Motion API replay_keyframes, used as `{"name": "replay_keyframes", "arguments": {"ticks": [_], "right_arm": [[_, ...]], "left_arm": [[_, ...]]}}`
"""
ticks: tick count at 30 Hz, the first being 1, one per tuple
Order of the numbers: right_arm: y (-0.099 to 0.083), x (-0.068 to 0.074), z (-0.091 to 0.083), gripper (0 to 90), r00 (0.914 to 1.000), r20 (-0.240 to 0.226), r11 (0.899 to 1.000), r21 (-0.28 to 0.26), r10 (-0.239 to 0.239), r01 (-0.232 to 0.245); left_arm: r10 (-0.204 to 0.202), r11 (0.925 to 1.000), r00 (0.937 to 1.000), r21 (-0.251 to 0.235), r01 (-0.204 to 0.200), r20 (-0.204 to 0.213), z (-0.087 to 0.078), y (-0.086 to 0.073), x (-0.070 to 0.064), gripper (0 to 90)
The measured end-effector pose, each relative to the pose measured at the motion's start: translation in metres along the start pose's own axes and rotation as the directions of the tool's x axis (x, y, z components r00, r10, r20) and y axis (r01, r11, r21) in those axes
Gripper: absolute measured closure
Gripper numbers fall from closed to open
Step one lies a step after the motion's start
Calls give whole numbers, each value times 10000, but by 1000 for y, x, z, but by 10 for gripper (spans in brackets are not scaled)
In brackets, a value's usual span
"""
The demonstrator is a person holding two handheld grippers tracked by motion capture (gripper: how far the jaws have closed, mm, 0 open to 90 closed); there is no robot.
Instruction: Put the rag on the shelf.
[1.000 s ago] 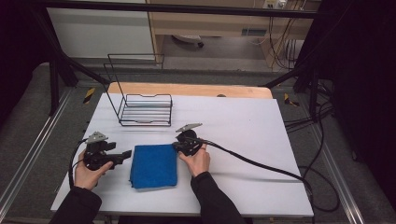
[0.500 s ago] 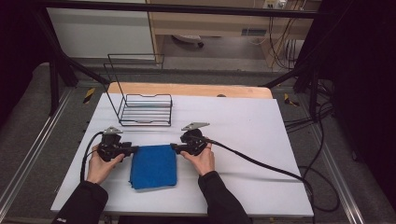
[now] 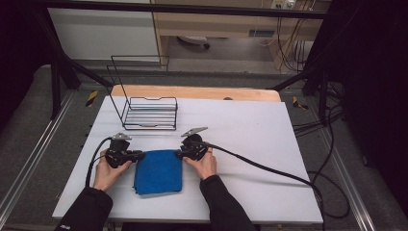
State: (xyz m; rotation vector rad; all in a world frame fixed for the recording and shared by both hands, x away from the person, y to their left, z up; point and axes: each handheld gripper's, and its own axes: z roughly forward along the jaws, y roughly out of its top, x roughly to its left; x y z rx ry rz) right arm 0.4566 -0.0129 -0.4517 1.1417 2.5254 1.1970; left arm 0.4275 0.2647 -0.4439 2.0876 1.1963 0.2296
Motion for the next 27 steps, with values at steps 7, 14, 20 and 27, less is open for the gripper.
{"name": "replay_keyframes", "arguments": {"ticks": [7,14,20,27], "right_arm": [[3,2,2,828,9977,-403,9977,421,551,-534],[4,3,-2,866,9973,-438,9979,297,592,-580],[9,11,-19,865,9981,-535,9986,-425,291,-314],[14,19,-39,861,9972,-749,9931,-1176,-45,-44]], "left_arm": [[98,9999,9999,71,-98,27,1,1,-2,834],[85,9999,10000,-93,-85,52,-3,1,-2,854],[110,9953,9997,-968,-90,204,-21,0,-4,855],[333,9841,9989,-1757,-269,334,-42,-1,-8,854]]}}
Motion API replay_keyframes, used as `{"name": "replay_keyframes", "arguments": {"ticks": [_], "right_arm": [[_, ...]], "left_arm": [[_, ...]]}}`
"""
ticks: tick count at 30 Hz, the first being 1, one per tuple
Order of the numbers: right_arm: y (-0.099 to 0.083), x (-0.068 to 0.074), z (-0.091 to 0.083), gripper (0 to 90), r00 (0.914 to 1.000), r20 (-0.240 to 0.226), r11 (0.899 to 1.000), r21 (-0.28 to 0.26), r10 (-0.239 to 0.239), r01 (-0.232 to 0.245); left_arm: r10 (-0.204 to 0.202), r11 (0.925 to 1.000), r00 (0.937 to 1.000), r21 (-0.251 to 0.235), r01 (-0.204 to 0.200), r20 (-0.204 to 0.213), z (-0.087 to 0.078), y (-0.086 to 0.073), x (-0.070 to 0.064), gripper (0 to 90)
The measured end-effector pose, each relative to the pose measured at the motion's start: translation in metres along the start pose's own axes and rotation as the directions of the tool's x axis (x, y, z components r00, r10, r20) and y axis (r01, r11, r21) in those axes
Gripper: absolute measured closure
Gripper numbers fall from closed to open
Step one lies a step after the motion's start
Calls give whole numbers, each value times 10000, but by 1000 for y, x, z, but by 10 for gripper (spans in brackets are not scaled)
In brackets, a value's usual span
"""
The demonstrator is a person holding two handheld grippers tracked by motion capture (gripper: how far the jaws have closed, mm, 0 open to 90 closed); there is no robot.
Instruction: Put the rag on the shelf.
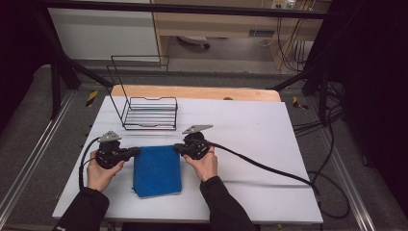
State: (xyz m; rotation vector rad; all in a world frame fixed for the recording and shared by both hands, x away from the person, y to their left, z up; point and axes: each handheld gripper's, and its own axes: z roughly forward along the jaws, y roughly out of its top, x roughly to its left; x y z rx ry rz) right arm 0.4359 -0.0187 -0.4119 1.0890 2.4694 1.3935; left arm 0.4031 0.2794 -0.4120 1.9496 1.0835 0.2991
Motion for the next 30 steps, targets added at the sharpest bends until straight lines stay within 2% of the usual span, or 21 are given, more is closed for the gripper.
{"name": "replay_keyframes", "arguments": {"ticks": [7,8,12,19,28,30], "right_arm": [[5,6,-14,862,9996,-44,9978,-595,-295,292],[7,8,-18,862,9993,-38,9959,-821,-384,380],[12,10,-27,863,9985,-13,9916,-1175,-553,547],[15,14,-37,863,9968,63,9834,-1632,-794,794],[20,16,-47,863,9955,138,9741,-2054,-938,946],[23,17,-51,863,9938,221,9700,-2161,-1089,1111]], "left_arm": [[250,9975,9996,-656,-255,-88,-16,7,-8,852],[224,9967,9997,-773,-229,-74,-18,8,-9,852],[368,9928,9993,-1142,-373,-63,-26,13,-14,851],[683,9862,9970,-1483,-730,-368,-34,18,-22,851],[777,9797,9961,-1822,-843,-429,-41,26,-28,851],[810,9787,9955,-1853,-888,-489,-42,28,-29,851]]}}
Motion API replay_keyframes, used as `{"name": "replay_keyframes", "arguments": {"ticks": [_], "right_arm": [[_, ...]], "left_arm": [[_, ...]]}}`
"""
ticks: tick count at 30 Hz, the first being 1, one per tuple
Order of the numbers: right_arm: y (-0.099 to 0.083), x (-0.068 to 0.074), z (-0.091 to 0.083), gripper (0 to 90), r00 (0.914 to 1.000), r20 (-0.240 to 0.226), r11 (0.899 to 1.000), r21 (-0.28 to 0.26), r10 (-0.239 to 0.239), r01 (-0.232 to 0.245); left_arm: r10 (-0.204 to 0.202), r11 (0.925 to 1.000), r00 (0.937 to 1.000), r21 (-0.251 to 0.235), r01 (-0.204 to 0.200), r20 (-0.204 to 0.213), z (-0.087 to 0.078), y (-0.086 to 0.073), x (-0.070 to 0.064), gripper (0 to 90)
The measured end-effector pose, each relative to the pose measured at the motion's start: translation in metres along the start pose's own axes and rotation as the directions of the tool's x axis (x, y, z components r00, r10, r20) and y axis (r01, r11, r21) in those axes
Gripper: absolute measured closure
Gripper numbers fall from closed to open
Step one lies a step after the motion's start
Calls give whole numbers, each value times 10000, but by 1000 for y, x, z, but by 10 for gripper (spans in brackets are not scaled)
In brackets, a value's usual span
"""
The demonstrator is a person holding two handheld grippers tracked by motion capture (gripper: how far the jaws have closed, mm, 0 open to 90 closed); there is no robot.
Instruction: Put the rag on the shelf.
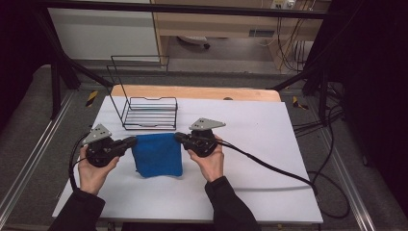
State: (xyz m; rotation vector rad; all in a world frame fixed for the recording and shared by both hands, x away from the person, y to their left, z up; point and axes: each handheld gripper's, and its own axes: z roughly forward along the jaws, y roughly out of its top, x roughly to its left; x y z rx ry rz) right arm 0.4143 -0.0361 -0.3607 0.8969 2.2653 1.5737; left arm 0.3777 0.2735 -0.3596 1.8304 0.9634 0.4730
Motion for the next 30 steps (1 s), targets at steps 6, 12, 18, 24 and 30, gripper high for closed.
{"name": "replay_keyframes", "arguments": {"ticks": [6,12,18,24,30], "right_arm": [[11,5,-6,863,9993,85,9989,-311,-352,354],[23,8,-13,864,9976,261,9961,-605,-633,648],[34,12,-18,864,9965,296,9918,-992,-776,801],[45,14,-22,864,9945,464,9863,-1320,-934,988],[57,17,-25,865,9914,663,9773,-1730,-1126,1225]], "left_arm": [[38,9994,9999,-348,-44,-152,-6,7,-2,851],[108,9979,9998,-640,-119,-189,-9,16,-3,851],[196,9943,9992,-1039,-230,-343,-17,28,-3,851],[245,9887,9985,-1466,-313,-483,-22,39,-4,851],[125,9816,9986,-1896,-222,-522,-25,49,-2,851]]}}
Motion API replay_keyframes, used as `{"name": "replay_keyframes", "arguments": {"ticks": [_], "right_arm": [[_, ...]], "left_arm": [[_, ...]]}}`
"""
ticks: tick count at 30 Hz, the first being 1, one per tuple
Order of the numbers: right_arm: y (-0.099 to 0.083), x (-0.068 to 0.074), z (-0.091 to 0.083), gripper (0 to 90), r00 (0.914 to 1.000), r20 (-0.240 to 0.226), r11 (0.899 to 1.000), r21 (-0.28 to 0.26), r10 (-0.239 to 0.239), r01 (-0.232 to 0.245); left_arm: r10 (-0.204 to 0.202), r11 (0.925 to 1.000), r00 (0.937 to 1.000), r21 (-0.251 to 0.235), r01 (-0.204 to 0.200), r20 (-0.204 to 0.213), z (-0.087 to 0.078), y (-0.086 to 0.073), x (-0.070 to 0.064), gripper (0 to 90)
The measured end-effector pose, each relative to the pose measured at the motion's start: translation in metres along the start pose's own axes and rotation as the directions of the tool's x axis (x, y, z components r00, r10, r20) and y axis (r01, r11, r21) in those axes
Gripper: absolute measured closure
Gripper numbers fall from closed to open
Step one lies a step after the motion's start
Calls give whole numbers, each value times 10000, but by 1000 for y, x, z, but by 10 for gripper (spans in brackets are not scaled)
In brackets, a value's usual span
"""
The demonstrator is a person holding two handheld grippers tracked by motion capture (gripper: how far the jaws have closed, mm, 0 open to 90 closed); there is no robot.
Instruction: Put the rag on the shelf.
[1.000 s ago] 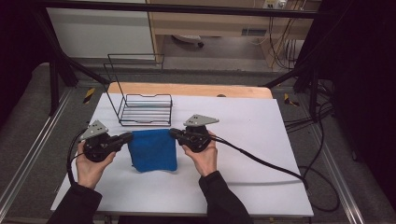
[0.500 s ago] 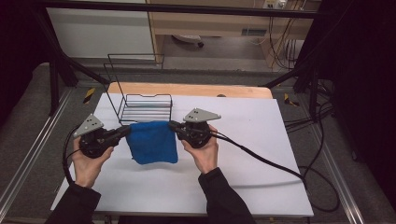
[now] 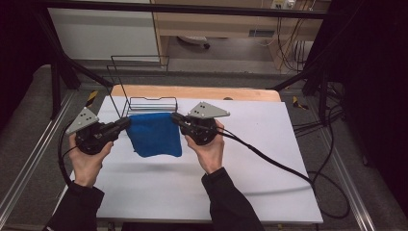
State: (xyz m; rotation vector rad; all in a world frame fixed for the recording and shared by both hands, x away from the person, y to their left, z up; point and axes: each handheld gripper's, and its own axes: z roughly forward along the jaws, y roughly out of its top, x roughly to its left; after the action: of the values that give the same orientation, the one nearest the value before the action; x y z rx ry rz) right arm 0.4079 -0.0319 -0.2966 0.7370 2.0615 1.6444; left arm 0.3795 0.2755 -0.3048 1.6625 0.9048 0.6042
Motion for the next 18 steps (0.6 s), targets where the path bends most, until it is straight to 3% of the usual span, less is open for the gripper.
{"name": "replay_keyframes", "arguments": {"ticks": [18], "right_arm": [[28,3,3,867,9990,312,9966,-741,-333,356]], "left_arm": [[-4,9943,9995,-1061,-28,-302,-6,29,7,852]]}}
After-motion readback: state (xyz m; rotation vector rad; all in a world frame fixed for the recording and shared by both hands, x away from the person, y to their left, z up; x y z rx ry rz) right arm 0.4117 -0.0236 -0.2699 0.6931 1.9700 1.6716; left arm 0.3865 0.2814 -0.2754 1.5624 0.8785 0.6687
